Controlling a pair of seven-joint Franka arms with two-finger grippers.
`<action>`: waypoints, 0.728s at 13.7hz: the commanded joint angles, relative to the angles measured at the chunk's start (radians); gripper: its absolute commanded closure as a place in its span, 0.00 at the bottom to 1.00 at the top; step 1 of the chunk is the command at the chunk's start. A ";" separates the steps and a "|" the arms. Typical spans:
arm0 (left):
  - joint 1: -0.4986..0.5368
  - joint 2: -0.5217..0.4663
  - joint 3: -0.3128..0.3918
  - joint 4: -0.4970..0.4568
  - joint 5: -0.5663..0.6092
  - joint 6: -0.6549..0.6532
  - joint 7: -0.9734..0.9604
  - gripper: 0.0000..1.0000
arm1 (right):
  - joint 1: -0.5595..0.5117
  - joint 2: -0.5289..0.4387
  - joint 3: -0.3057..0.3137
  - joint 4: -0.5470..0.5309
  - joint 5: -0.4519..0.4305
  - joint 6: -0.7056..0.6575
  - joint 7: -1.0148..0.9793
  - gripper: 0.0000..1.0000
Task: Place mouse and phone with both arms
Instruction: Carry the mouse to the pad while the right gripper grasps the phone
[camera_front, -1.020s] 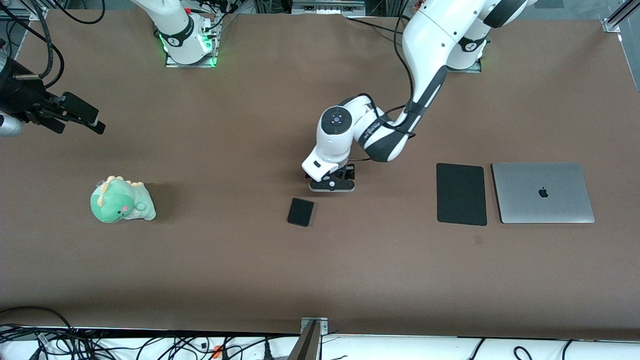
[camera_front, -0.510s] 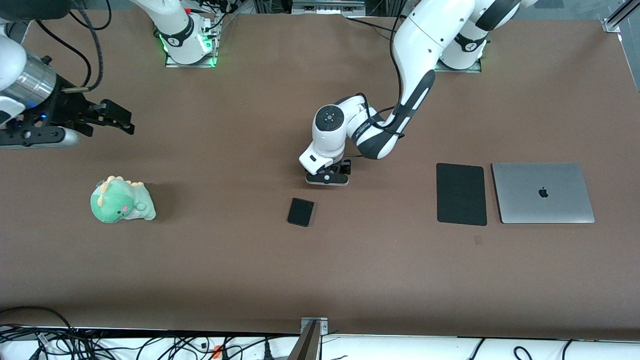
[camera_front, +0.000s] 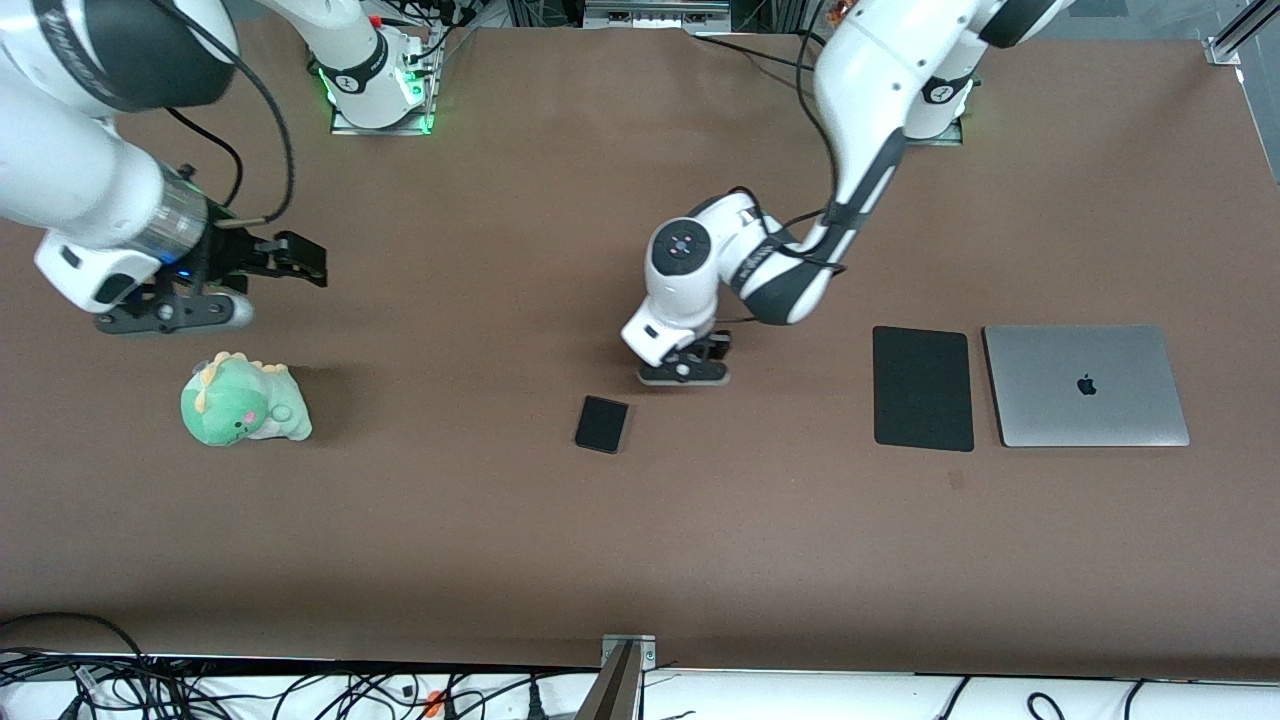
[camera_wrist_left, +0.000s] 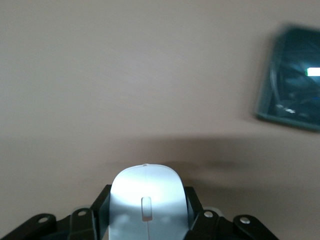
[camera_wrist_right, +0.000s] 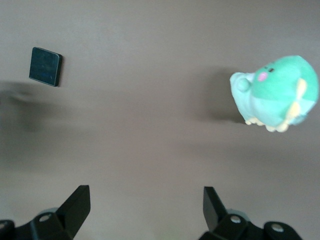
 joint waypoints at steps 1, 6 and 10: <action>0.161 -0.123 -0.015 -0.034 -0.004 -0.172 0.193 0.66 | 0.049 0.050 -0.001 -0.022 -0.003 0.083 0.114 0.00; 0.481 -0.154 -0.023 -0.070 -0.013 -0.189 0.641 0.65 | 0.162 0.239 -0.001 -0.021 0.007 0.314 0.337 0.00; 0.650 -0.157 -0.065 -0.239 -0.018 -0.012 0.764 0.64 | 0.277 0.424 -0.001 -0.009 0.008 0.583 0.579 0.00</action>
